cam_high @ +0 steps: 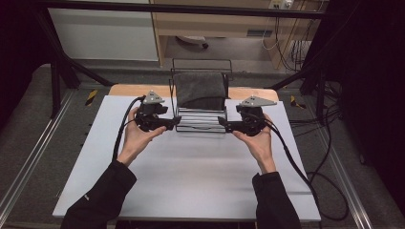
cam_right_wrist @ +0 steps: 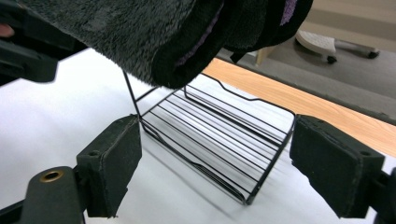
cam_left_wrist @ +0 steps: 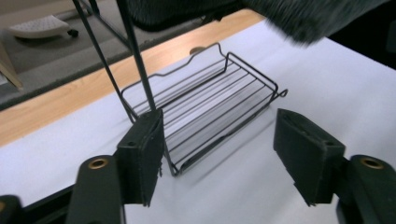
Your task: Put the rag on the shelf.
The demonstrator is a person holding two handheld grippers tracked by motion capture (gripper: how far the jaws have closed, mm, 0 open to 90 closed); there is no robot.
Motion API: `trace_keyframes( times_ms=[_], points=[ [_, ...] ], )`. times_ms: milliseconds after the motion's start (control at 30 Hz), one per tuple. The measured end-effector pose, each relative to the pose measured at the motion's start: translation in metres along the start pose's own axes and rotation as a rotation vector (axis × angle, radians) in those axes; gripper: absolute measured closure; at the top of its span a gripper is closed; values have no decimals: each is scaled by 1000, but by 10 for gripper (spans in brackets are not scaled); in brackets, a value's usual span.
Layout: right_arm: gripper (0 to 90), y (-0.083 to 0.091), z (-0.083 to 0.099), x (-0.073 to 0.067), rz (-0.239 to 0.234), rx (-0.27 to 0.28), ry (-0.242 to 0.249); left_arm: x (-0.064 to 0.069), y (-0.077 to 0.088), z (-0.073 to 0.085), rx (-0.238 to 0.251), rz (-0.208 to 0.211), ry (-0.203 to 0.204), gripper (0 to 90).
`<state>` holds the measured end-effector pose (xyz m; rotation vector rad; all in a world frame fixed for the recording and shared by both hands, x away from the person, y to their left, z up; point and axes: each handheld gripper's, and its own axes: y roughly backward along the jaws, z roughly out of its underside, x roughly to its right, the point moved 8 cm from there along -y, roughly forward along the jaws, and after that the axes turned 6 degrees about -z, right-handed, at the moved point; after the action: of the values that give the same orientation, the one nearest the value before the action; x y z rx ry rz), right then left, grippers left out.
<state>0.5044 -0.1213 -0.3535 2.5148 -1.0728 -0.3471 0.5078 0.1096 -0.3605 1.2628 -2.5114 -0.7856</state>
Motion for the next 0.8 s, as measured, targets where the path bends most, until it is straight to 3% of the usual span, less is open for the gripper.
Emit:
trace_keyframes(
  times_ms=[233, 367, 433, 800],
  points=[
    [52, 12, 4, -2, -40, 8, -14, -6, 7, 13, -24, 24, 13, 203],
    [25, 24, 5, -1, -44, 11, -21, -14, 19, 23, -21, 15, 0, 155],
    [7, 29, 7, -1, -68, 5, -27, -19, 26, 30, -26, 13, -3, 127],
    [8, 41, 40, 0, -122, -48, -66, -43, 58, 79, -17, -24, 21, 85]
  ],
)
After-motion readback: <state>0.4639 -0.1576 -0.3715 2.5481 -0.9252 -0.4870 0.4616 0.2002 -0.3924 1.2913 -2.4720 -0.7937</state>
